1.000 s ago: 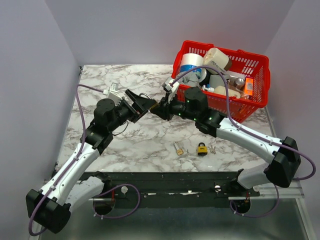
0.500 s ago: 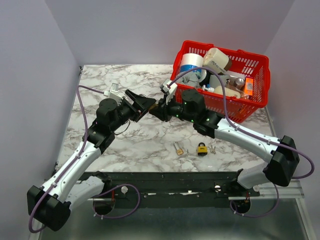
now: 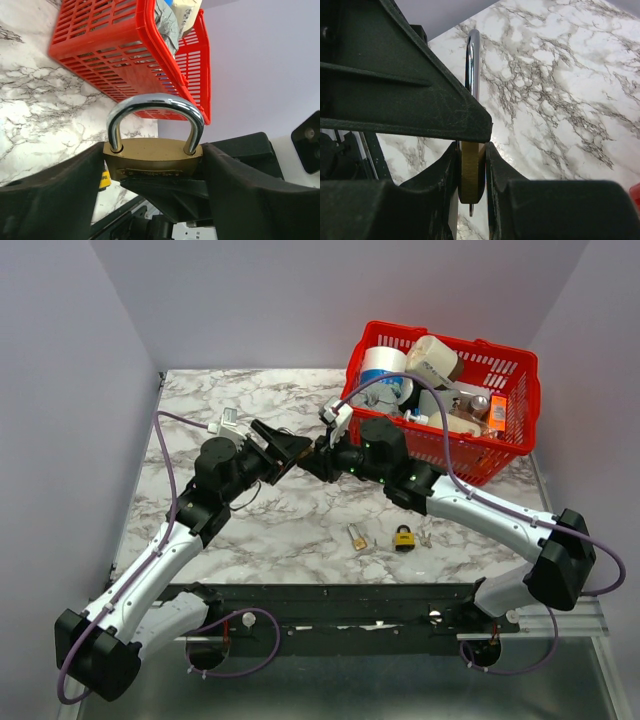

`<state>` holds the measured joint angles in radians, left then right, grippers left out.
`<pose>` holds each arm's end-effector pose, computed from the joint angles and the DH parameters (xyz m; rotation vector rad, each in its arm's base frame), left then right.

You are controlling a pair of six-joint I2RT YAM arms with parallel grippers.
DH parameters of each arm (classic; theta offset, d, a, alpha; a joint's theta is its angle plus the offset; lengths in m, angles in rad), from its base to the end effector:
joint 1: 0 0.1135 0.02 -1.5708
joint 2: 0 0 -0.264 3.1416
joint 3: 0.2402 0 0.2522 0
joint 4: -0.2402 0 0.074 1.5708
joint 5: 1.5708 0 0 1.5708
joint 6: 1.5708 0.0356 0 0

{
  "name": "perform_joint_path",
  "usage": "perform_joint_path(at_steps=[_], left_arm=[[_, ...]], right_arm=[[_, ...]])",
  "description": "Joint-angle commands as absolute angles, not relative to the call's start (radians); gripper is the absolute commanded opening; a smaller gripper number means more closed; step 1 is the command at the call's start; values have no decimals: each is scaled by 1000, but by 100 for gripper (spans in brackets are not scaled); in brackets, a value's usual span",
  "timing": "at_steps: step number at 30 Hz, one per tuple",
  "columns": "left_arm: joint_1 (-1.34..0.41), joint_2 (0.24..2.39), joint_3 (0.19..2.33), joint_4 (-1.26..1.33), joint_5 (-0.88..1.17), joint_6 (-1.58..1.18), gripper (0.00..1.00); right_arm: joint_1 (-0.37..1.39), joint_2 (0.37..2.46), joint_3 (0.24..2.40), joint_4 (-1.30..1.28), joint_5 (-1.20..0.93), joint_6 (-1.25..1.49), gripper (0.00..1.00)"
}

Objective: Lock with the key
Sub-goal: Lock the lock.

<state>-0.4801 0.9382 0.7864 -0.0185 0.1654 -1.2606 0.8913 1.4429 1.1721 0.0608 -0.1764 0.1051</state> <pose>0.1948 -0.1080 0.3302 -0.6188 1.8640 -1.3670 0.2120 0.2723 0.3449 -0.8346 1.6655 0.8630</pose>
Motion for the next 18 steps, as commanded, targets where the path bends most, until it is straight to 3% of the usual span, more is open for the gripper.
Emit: perform_joint_path(at_steps=[1, 6, 16, 17, 18], left_arm=[[-494, 937, 782, -40, 126, -1233, 90], [-497, 937, 792, -54, 110, -1216, 87], [-499, 937, 801, -67, 97, -1201, 56], [-499, 936, 802, -67, 95, -1201, 52], [-497, 934, 802, -71, 94, -1200, 49]], right_arm=[[900, 1442, 1233, 155, -163, 124, 1], [900, 1437, 1223, 153, -163, 129, 1], [902, 1424, 1212, 152, -213, 143, 1], [900, 1424, 1212, 144, -218, 144, 9], [902, 1422, 1212, 138, -219, 146, 32]])
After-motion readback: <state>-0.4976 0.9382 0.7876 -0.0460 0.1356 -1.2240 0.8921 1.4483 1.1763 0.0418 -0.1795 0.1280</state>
